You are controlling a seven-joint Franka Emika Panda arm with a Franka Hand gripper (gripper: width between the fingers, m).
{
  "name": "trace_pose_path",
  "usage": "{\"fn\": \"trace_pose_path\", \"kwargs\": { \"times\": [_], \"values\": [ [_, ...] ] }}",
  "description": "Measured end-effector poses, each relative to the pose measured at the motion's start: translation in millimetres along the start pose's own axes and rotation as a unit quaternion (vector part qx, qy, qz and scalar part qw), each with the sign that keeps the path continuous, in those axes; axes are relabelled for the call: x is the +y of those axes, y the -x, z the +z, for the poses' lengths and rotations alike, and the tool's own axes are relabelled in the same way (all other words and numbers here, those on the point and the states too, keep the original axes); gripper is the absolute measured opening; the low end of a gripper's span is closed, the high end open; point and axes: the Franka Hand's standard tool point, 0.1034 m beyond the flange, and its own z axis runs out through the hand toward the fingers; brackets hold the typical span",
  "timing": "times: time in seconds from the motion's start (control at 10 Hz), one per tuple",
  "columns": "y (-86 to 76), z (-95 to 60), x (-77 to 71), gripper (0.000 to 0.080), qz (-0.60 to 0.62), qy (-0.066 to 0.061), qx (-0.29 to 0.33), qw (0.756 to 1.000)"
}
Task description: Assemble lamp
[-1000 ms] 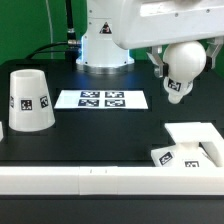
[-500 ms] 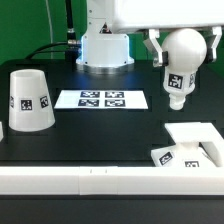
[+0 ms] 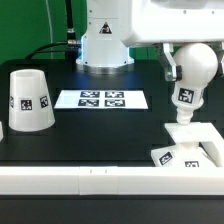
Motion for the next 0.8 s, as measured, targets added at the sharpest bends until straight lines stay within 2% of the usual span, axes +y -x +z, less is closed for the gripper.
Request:
{"fn": "trace_pose_path", "kwargs": {
  "times": [0.3, 0.6, 0.8],
  "values": [
    [0.1, 0.1, 0.1, 0.0574, 0.0, 0.0, 0.0, 1.0],
    [-18.1, 4.7, 7.4, 0.0574, 0.0, 0.003, 0.01, 1.0],
    [-21.8, 7.9, 9.3, 0.0574, 0.001, 0.003, 0.012, 1.0]
  ]
}}
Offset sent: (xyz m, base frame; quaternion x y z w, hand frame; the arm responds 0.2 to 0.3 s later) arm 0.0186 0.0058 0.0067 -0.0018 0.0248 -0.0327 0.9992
